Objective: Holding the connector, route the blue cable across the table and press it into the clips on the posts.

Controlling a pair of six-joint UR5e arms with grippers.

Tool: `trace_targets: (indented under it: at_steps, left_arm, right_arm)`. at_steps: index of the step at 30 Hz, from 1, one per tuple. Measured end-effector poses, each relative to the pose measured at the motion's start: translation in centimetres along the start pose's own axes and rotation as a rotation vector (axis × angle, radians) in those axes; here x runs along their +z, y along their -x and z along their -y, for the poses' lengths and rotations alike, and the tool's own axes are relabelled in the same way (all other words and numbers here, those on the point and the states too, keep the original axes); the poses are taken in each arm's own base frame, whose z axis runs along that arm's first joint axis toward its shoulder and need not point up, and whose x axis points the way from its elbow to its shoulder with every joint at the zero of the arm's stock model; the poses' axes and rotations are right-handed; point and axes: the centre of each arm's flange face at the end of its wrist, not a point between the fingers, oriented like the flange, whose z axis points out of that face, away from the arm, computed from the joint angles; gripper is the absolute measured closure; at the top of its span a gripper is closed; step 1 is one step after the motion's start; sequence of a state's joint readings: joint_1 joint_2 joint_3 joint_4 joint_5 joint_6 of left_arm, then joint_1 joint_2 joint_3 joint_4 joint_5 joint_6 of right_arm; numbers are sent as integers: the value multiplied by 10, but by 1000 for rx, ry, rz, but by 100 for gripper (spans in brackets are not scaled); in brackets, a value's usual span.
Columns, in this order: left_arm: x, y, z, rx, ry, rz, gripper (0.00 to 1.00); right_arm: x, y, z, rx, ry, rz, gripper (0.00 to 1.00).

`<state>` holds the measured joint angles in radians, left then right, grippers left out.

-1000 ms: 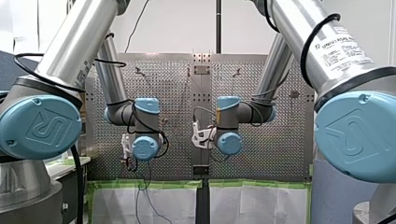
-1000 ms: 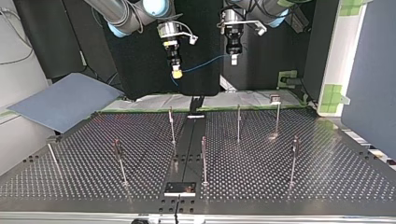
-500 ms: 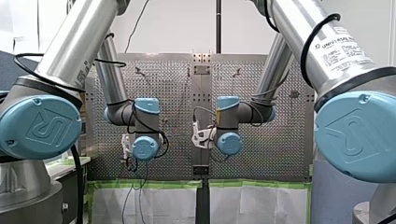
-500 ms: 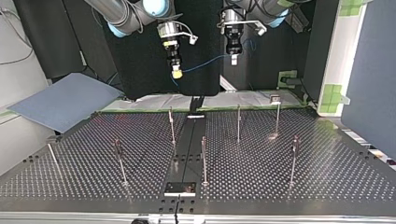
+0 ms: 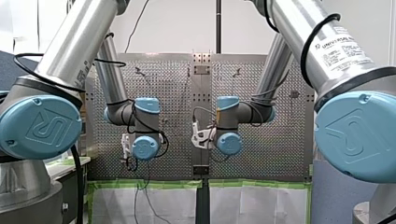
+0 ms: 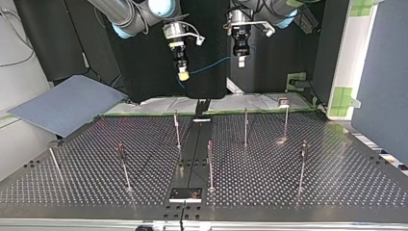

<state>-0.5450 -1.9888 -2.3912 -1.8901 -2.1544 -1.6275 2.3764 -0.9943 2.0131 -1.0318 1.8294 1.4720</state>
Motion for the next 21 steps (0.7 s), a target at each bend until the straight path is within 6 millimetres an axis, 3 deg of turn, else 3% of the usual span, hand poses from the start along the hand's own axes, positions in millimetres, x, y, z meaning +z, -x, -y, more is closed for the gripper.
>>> trace_targets:
  at_steps: [9,17,21]
  left_arm:
    - [0,0,0,0,0,0,100]
    - [-1,0,0,0,0,0,100]
    - [-11,3,0,8,1,-11,100]
  right_arm:
    - [-14,32,14,-28,-37,92,100]
    - [-15,36,14,-31,-39,100,100]
    - [-15,36,14,-31,-39,101,100]
